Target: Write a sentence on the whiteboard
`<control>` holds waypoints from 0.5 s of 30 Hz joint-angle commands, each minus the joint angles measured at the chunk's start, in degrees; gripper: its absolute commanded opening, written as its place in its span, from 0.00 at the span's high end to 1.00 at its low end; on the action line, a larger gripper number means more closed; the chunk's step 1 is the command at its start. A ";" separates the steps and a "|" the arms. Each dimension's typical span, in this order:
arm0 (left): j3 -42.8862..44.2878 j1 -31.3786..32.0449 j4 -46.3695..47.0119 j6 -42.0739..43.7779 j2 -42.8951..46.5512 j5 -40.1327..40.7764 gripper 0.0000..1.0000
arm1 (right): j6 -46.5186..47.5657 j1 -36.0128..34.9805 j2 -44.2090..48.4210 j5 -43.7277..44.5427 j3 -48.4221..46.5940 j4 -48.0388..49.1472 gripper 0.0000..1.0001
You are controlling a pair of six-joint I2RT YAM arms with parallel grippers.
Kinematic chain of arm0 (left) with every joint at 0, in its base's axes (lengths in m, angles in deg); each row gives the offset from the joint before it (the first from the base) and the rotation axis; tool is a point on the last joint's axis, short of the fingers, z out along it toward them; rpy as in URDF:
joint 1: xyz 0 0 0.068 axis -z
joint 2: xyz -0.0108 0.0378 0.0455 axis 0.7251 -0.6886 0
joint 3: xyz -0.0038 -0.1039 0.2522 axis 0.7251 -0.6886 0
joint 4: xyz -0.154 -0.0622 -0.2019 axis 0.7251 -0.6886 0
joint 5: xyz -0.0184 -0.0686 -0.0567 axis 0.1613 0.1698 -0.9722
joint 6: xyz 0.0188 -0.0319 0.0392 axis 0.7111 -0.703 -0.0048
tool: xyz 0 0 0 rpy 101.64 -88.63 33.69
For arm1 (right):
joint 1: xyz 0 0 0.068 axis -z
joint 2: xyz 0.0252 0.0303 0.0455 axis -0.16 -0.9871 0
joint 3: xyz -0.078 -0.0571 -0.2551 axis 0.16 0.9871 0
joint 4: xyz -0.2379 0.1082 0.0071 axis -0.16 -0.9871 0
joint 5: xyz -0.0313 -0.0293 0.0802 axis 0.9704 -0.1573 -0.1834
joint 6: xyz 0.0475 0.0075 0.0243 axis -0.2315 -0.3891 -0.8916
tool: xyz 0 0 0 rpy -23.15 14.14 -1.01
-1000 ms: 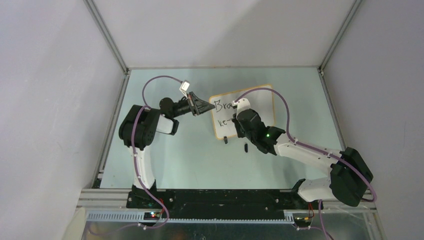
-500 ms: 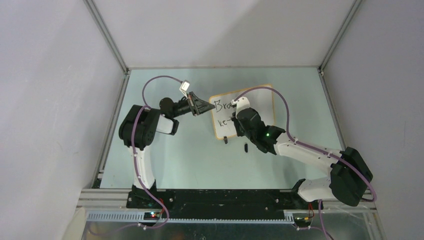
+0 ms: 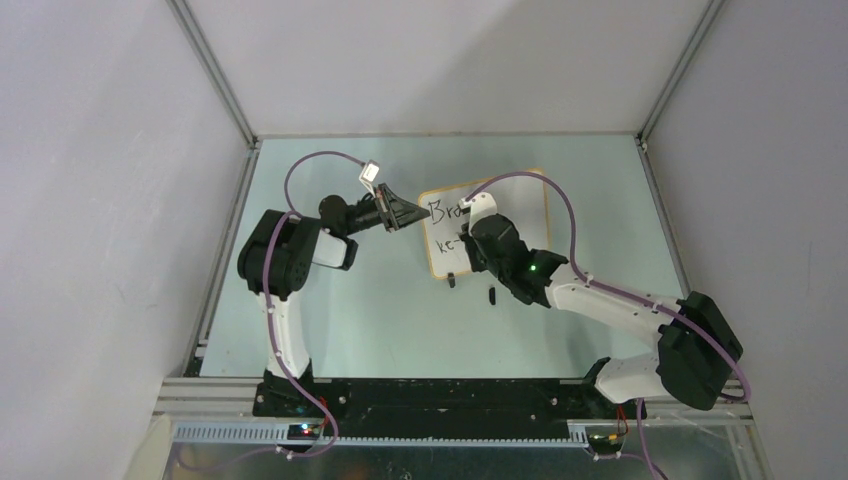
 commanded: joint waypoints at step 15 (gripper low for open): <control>0.75 0.79 3.51 -0.17 0.83 -2.16 1.00 | 0.23 -1.70 -1.36 -0.09 -2.28 -1.90 1.00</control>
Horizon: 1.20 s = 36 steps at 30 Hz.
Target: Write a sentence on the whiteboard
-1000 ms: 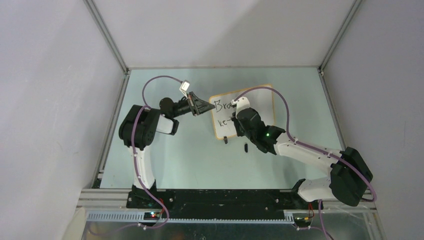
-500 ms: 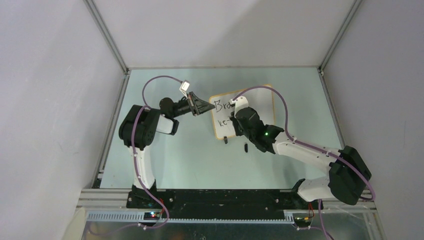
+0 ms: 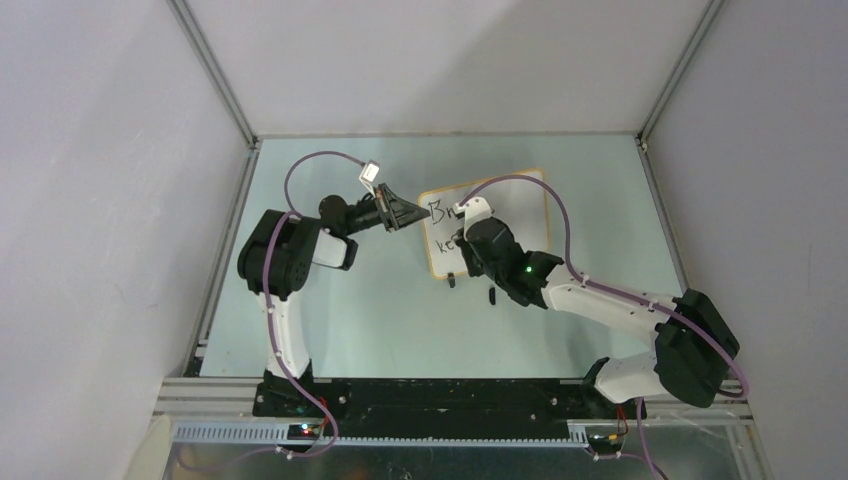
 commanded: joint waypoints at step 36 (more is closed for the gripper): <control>0.93 0.80 3.46 -0.37 0.64 -2.23 1.00 | 1.11 -0.29 2.24 -0.35 -0.15 0.26 1.00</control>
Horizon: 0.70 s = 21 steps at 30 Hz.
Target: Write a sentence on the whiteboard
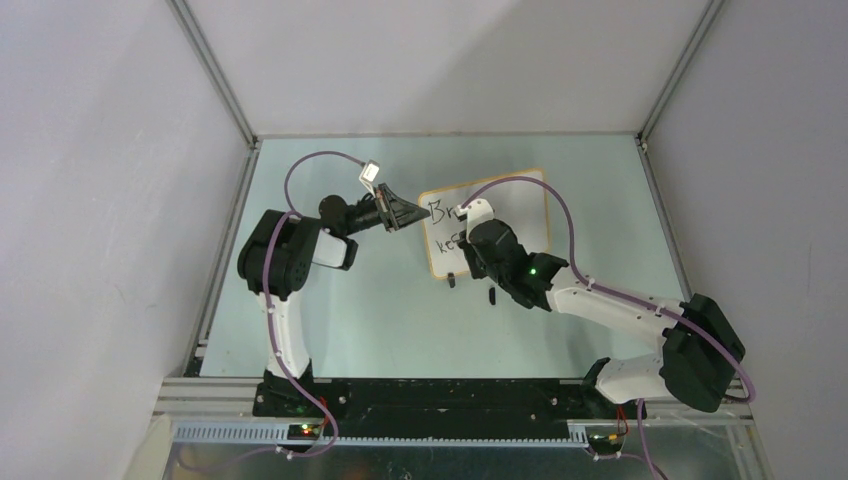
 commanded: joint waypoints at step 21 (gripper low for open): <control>0.75 0.79 3.53 -0.17 0.74 -2.15 1.00 | 0.81 0.95 -1.58 -0.33 -1.49 2.89 1.00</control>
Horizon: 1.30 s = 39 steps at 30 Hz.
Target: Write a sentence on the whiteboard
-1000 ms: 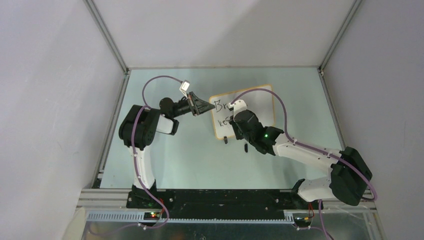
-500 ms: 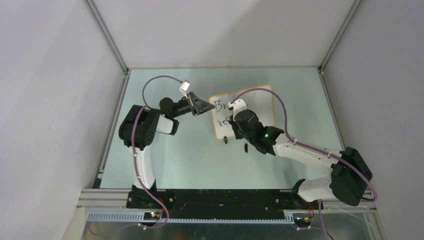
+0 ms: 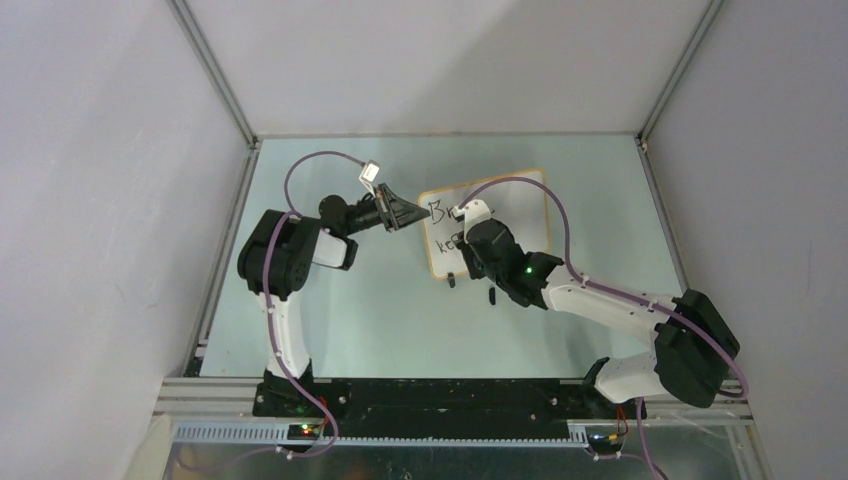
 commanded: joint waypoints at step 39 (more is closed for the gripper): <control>1.00 0.88 3.44 -0.29 0.65 -2.24 1.00 | -0.56 0.40 0.73 1.33 -1.38 -2.34 1.00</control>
